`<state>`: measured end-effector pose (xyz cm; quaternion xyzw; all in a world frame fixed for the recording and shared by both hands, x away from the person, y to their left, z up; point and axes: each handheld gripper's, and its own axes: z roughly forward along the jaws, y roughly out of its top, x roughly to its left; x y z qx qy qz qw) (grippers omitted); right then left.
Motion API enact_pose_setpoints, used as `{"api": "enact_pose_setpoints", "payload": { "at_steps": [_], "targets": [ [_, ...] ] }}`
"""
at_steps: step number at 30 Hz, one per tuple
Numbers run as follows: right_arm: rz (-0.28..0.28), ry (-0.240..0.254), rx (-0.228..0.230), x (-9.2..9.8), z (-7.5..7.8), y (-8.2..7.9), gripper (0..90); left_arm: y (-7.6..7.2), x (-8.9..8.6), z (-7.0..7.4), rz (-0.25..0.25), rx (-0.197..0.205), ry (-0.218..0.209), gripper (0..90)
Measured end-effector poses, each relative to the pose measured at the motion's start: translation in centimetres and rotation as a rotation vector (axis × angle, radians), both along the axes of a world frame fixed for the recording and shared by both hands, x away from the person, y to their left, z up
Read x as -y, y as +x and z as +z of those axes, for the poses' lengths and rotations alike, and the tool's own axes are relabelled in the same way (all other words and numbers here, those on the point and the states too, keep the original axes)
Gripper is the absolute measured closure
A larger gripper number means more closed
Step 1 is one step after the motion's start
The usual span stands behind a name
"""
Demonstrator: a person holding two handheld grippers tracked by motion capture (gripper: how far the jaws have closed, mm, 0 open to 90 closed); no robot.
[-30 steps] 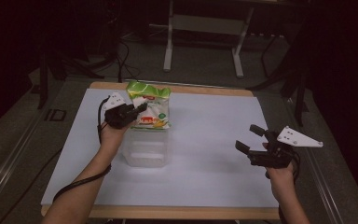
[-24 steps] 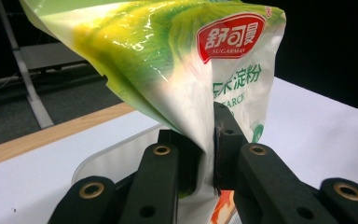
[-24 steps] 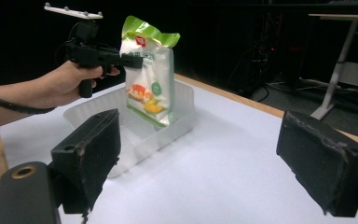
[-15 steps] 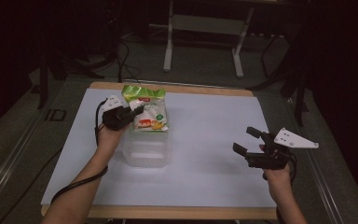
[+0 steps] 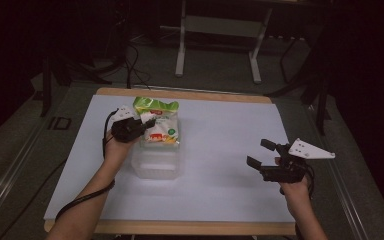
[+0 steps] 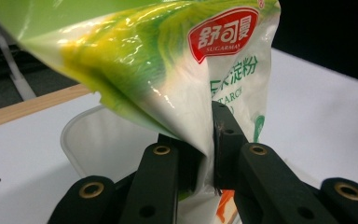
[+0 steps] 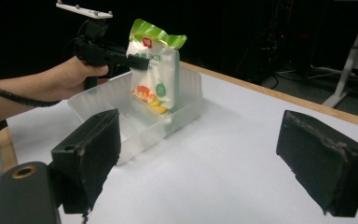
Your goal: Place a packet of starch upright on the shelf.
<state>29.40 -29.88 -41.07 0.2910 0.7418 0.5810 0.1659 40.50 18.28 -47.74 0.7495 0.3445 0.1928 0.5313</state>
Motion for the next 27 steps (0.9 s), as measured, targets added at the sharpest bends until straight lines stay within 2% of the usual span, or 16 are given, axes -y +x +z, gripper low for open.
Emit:
{"api": "enact_pose_setpoints", "payload": {
  "at_steps": [2, 4, 6, 8, 12, 16, 17, 19, 20, 21, 22, 23, 24, 25, 26, 27],
  "targets": [
    [0.001, -0.002, -0.001, 0.0, 0.0, 0.0, 13.6, 0.0, 0.1, 0.0, -0.004, 0.000, 0.006, 82.0],
    [0.002, 0.002, -0.009, 0.1, -0.2, 0.1, 13.6, 0.1, 0.5, -0.3, -0.020, -0.020, 0.030, 82.0],
    [0.001, 0.004, -0.015, 0.1, -0.3, 0.2, 13.6, 0.1, 0.9, -0.6, -0.010, -0.027, 0.046, 82.1],
    [0.003, 0.003, -0.017, 0.0, -0.4, 0.2, 13.6, 0.2, 0.9, -0.6, -0.002, -0.037, 0.037, 82.1],
    [0.006, -0.002, -0.020, 0.0, -0.5, 0.2, 13.6, 0.1, 0.8, -0.9, -0.001, -0.015, 0.045, 82.2],
    [0.004, -0.004, -0.023, 0.0, -0.5, 0.2, 13.6, 0.2, 0.7, -0.8, -0.006, -0.039, 0.048, 80.5],
    [0.006, -0.006, -0.023, -0.1, -0.5, 0.3, 13.6, 0.3, 0.7, -0.7, -0.004, -0.053, 0.064, 75.9],
    [0.010, -0.013, -0.024, -0.1, -0.5, 0.2, 13.6, 0.3, 0.6, -0.8, 0.012, -0.042, 0.041, 58.5],
    [0.010, -0.013, -0.024, -0.1, -0.5, 0.2, 13.6, 0.3, 0.6, -0.8, 0.012, -0.042, 0.041, 59.0],
    [0.011, -0.014, -0.024, -0.1, -0.5, 0.2, 13.6, 0.3, 0.3, -0.6, 0.004, -0.048, 0.008, 59.0],
    [0.013, -0.014, -0.021, -0.1, -0.4, 0.2, 13.6, 0.3, 0.1, -0.5, 0.017, -0.054, -0.035, 54.5],
    [0.010, -0.017, -0.022, -0.1, -0.4, 0.3, 13.6, 0.3, -0.1, -0.3, 0.019, -0.077, -0.079, 42.5],
    [0.010, -0.017, -0.022, -0.1, -0.4, 0.3, 13.6, 0.3, -0.1, -0.1, 0.021, -0.088, -0.105, 42.5],
    [0.009, -0.014, -0.022, 0.0, -0.4, 0.3, 13.6, 0.2, -0.1, 0.0, 0.029, -0.073, -0.106, 36.1],
    [0.009, -0.012, -0.024, 0.0, -0.4, 0.3, 13.6, 0.0, -0.1, 0.1, 0.034, -0.032, -0.067, 32.4],
    [0.008, -0.012, -0.025, 0.0, -0.4, 0.3, 13.6, -0.1, -0.1, 0.3, 0.038, -0.021, -0.061, 30.7]
  ]
}}
